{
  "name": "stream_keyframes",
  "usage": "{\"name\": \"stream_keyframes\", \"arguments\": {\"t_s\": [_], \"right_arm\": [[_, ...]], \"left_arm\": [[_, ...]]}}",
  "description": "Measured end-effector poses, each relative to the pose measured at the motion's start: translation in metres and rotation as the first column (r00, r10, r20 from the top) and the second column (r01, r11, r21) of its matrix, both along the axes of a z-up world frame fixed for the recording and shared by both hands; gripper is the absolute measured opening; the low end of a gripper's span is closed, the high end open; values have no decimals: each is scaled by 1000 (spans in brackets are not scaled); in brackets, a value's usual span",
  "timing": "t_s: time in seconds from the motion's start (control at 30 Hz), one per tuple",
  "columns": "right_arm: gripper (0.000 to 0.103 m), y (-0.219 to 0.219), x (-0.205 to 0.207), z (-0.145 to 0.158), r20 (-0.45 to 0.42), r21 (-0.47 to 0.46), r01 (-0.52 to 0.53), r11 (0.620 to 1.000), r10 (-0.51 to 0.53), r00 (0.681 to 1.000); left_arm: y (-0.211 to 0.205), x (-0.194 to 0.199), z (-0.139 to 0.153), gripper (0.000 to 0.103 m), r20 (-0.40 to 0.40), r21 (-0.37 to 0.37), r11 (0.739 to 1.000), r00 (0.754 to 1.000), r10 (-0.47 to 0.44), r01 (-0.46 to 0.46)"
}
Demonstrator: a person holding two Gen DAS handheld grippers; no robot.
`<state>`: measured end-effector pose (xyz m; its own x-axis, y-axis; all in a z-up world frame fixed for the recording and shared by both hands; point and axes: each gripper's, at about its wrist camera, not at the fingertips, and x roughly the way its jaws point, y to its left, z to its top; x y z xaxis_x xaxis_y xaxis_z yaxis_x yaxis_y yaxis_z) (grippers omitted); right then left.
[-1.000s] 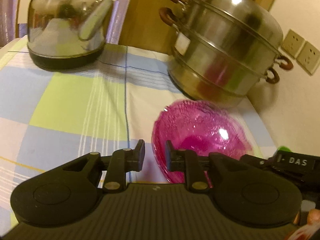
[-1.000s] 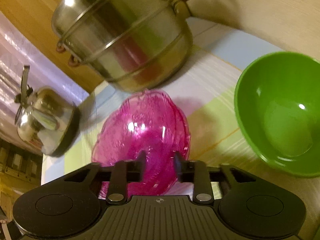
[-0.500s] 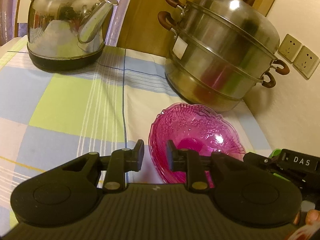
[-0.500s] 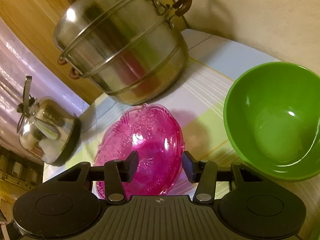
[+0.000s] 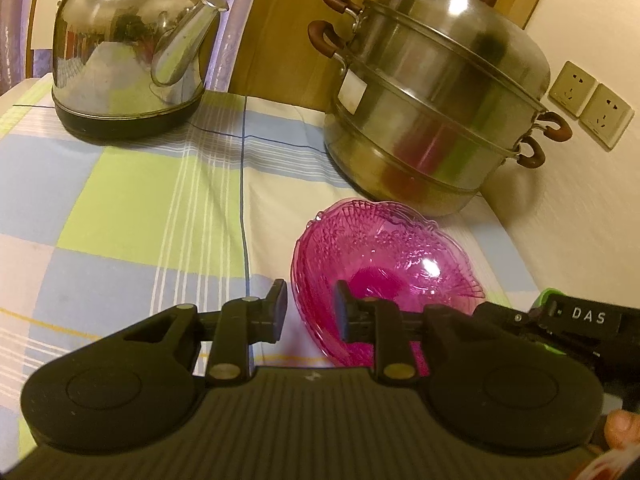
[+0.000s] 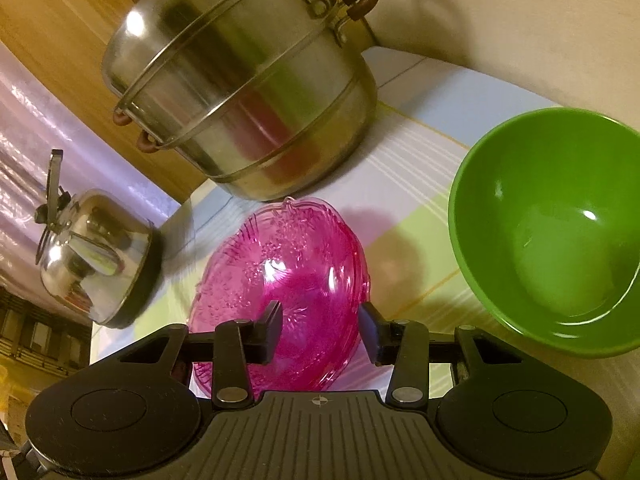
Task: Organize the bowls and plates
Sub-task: 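Lower the stacked pink dishes onto the cloth and open both tools, then move both open tools back toward the orange bowl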
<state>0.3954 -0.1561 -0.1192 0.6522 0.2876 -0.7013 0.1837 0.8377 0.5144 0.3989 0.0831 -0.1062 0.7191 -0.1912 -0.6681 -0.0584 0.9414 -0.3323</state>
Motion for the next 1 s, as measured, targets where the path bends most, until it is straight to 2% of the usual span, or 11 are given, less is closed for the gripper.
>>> {"name": "stream_keyframes", "arguments": {"t_s": [0.17,0.27,0.37,0.47,0.5,0.67,0.73,0.9,1.0], "right_arm": [[44,0,-7,10,27,-33,-3,999,4,1000],[44,-5,-15,17,32,-19,10,1000,-10,999],[49,-8,-26,28,51,-16,18,1000,-17,999],[67,-14,-43,40,75,-7,23,1000,-22,997],[69,-15,-49,44,82,-5,29,1000,-29,996],[72,-24,-87,66,146,-36,47,998,-41,988],[73,-26,-104,72,157,-49,44,998,-36,987],[76,-30,-158,89,198,-91,47,995,-28,980],[77,-35,-190,92,195,-91,48,995,-29,980]], "left_arm": [[1,-17,11,25,22,-5,1000,1000,-1,1],[0,-31,21,27,43,-1,1000,999,-4,4],[0,-49,32,36,62,-5,1000,998,8,-8],[0,-72,43,41,85,-2,1000,996,15,-15],[-1,-79,46,44,90,1,1000,996,19,-19],[-5,-121,61,56,109,10,999,993,39,-40],[-10,-141,67,66,121,30,999,992,34,-38],[-21,-186,76,82,125,51,998,991,37,-44],[-30,-211,79,87,115,57,997,993,36,-43]]}}
